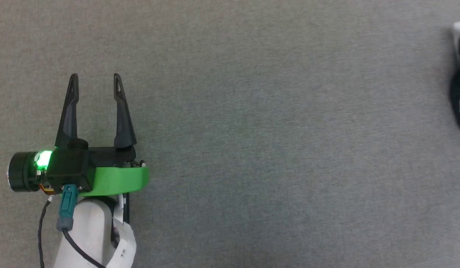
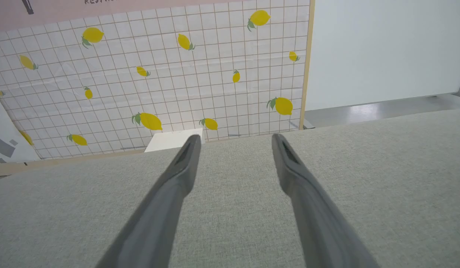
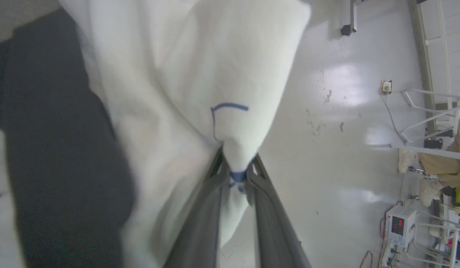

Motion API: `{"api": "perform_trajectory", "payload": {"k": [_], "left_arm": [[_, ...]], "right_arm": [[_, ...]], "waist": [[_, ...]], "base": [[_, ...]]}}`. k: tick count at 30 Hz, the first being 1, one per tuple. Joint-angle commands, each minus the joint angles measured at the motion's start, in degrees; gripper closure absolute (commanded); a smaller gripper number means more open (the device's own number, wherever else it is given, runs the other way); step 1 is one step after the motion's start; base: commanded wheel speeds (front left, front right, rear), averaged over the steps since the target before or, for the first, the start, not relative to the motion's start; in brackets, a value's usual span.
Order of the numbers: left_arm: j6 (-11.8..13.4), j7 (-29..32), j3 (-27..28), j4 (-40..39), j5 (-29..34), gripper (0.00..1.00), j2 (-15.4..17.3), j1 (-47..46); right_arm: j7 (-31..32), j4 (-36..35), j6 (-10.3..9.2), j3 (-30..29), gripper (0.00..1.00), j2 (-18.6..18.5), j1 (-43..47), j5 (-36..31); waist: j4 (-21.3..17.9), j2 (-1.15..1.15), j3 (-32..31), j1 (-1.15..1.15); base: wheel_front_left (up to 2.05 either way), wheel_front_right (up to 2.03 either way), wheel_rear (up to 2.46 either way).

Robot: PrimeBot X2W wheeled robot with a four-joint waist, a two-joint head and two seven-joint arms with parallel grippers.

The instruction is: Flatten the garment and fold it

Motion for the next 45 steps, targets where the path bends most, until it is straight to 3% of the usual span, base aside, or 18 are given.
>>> {"api": "perform_trajectory", "payload": {"k": [1, 5, 6, 7, 12, 17, 21, 25, 30, 36, 42, 45], "left_arm": [[0.06, -0.27, -0.15, -0.47, 0.77, 0.00, 0.28, -1.11], [0.51, -0.27, -0.66, -0.85, 0.78, 0.00, 0.11, -1.12], [0.65, -0.27, -0.76, -0.71, 0.74, 0.00, 0.07, -0.96], [0.79, -0.27, -0.78, -0.51, 0.70, 0.00, 0.04, -0.77], [1.59, -0.27, -0.55, 0.81, 0.20, 0.00, -0.17, 1.05], [2.16, -0.27, -0.21, 2.34, -0.30, 0.00, -0.46, 3.59], [2.80, -0.27, 0.86, 3.71, -0.68, 0.00, -0.41, 6.79], [3.15, -0.27, 2.10, 4.72, -1.19, 0.00, -0.40, 9.64], [3.16, -0.27, 2.91, 5.27, -1.34, 0.00, -0.54, 11.95], [2.29, -0.27, 2.74, 6.41, -1.02, 0.00, -0.27, 12.92], [1.68, -0.27, 2.44, 7.74, -0.79, 0.00, -0.25, 13.92], [1.47, -0.27, 2.23, 8.11, -0.70, 0.00, -0.24, 14.14]], "right_arm": [[-0.60, 1.30, -0.12, -1.00, 1.00, 0.50, -1.04, -0.78], [-2.53, 5.12, -0.12, -4.13, 1.00, 2.60, -1.35, -3.61], [-2.94, 6.22, -0.12, -5.20, 0.59, 3.63, -1.24, -4.04], [-3.14, 7.03, -0.12, -6.00, 0.00, 4.56, -1.09, -4.24], [-7.51, 7.94, -0.12, -9.40, 0.00, 6.39, -1.04, -9.96], [-17.60, 5.37, -0.12, -15.69, 0.00, 8.76, -2.52, -18.23], [-25.26, 2.22, -0.12, -21.29, 0.00, 13.91, -2.70, -24.01], [-32.69, -1.84, -0.12, -26.28, 0.00, 21.31, -1.78, -27.64], [-38.21, -9.30, -0.12, -27.92, 0.00, 30.69, 2.73, -26.61], [-39.10, -19.63, -0.12, -27.51, 0.00, 40.39, 12.93, -22.46], [-39.14, -22.51, -0.12, -27.34, 0.00, 50.53, 25.33, -17.68], [-39.14, -21.90, -0.12, -26.91, 0.00, 51.81, 29.16, -16.55]], "waist": [[2.74, 0.00, 2.67, -0.01], [3.49, 0.00, 2.47, -0.01], [3.58, 0.00, 2.03, -0.01], [3.58, 0.00, 1.45, -0.01], [3.10, 0.00, -3.29, -0.01], [3.02, 0.00, -8.75, -0.01], [3.14, 0.00, -13.20, -0.01], [3.72, 0.00, -16.84, -0.01], [5.51, 0.00, -20.27, -0.01], [7.99, 0.00, -22.77, -0.01], [9.15, 0.00, -24.57, -0.01], [9.43, 0.00, -24.80, -0.01]], "base": [[0.00, 0.00, 0.00], [0.00, 0.00, 0.00], [0.00, 0.00, 0.00], [0.00, 0.00, 0.00], [0.00, 0.00, 0.00], [0.00, 0.00, 0.00], [0.00, 0.00, 0.00], [0.00, 0.00, 0.00], [0.00, 0.00, 0.00], [0.00, 0.00, 0.00], [0.00, 0.00, 0.00], [0.00, 0.00, 0.00]]}}
